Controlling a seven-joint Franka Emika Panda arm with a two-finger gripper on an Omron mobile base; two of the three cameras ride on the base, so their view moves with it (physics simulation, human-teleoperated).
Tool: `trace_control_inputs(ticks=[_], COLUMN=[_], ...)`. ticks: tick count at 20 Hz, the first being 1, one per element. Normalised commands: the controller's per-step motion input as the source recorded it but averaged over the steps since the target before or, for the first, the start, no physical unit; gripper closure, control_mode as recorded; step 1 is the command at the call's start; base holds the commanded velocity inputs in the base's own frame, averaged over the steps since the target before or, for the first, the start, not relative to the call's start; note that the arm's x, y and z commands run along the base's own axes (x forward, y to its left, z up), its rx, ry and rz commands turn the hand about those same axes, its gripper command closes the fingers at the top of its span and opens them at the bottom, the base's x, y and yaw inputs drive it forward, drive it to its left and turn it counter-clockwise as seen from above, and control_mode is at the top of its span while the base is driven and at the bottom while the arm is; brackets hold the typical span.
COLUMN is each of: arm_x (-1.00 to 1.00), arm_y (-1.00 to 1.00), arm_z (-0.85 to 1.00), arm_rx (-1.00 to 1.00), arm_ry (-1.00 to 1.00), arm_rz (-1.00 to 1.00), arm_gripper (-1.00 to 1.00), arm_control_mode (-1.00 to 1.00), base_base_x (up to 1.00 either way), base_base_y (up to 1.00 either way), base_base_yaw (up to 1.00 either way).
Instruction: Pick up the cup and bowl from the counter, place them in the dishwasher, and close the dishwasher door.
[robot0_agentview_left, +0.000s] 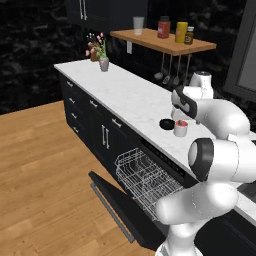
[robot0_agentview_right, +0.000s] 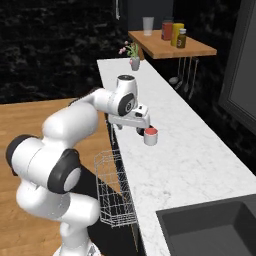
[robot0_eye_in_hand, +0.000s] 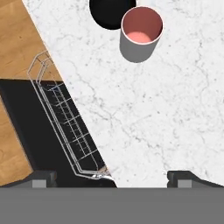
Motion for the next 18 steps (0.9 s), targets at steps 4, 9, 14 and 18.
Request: trace_control_inputs(ticks=[4,9,14,18], arm_x=[0.36,0.35,0.31,0.41], arm_y=[0.00,0.00,0.00,-0.05], arm_z=[-0.28,-0.21,-0.07,-0.15], arm_rx=[0.00,0.00,0.00,0.00], arm_ry=[0.00,0.02,0.03,0.04], arm_rz=[0.00,0.00,0.00,0.00], arm_gripper=[-1.00,-1.00,-1.00,-1.00], arm_control_mode=[-1.00,-1.00,-1.00,-1.00], base_base_x=[0.00,0.00,0.00,0.00], base_base_y=[0.00,0.00,0.00,0.00], base_base_yaw=[0.00,0.00,0.00,0.00])
